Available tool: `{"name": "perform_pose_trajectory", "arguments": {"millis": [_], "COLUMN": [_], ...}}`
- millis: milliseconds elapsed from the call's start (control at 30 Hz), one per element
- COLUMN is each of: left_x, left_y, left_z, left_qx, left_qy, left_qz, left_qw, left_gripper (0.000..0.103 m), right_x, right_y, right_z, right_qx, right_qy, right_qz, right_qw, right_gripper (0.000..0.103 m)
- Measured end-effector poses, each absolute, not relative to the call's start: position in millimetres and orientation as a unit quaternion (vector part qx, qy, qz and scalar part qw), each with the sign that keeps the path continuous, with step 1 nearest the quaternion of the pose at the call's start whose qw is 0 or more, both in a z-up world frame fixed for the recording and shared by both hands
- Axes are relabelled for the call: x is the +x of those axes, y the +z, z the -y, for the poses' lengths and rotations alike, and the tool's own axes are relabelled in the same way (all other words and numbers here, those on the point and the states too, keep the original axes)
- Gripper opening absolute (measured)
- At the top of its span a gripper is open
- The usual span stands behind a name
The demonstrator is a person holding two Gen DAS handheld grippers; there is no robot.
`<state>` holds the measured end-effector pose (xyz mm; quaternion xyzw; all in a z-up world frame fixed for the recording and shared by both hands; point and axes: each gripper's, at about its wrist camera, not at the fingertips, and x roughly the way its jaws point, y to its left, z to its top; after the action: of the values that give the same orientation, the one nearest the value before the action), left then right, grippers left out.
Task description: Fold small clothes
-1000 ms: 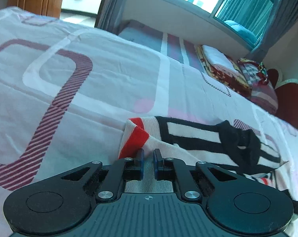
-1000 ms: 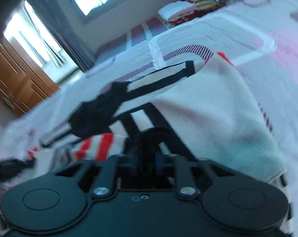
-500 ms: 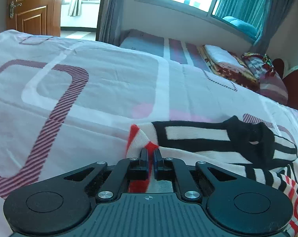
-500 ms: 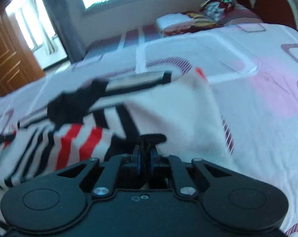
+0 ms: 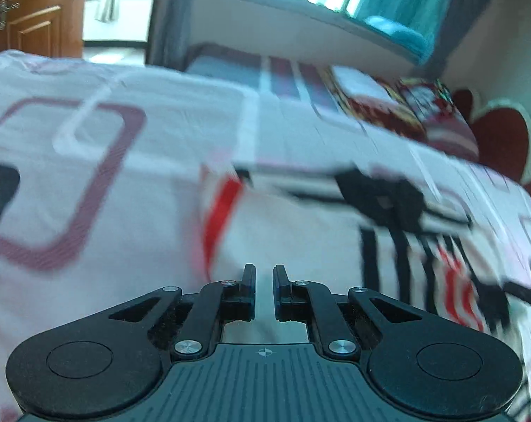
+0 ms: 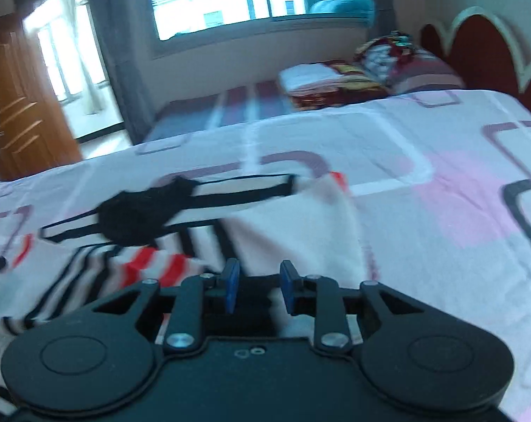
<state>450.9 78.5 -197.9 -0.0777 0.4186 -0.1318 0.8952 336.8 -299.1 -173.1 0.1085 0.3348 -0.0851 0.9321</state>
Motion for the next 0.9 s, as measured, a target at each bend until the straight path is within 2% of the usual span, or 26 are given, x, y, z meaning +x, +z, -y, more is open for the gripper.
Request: {"name": "perform_pose_trajectory", "arguments": {"millis": [133, 233, 567, 667, 767, 900], "left_x": [397.4, 370.1, 386.1, 380.1, 384.2, 385.3], "left_y": [-202.1, -205.5, -222.4, -218.3, -223.3, -232.3], "left_z": [-79.7, -85.8, -67.9, -69.2, -72.2, -106.1], "left_qx": [-0.064, -0.053, -0.011, -0.028, -0.04, -0.127], "left_qy": [-0.135, -0.135, -0.082, -0.077, -0.061, -0.03], "left_qz": [-0.42, -0.43, -0.405, -0.393, -0.388, -0.387], "left_qw": [0.895, 0.891, 0.91, 0.916, 0.919, 0.913], "left_gripper": [0.008, 0.008, 0.008, 0.008, 0.008, 0.007], "right_x": [340.5, 339.6, 339.0, 342.7, 342.5, 344.1], "right_y": [-184.6, -192.5, -191.4, -193.3, -194.0, -194.4], "right_z": [279.4, 272.5, 264.5, 259.4, 255.6, 252.5], "right_qx": [0.109, 0.097, 0.105, 0.097, 0.101, 0.094], "right_qy": [-0.051, -0.047, -0.037, -0.032, -0.024, -0.024], "right_qz": [-0.36, -0.369, -0.373, -0.379, -0.378, -0.375], "right_qw": [0.925, 0.923, 0.921, 0.92, 0.92, 0.922], "right_gripper": [0.026, 0.028, 0.034, 0.041, 0.043, 0.04]}}
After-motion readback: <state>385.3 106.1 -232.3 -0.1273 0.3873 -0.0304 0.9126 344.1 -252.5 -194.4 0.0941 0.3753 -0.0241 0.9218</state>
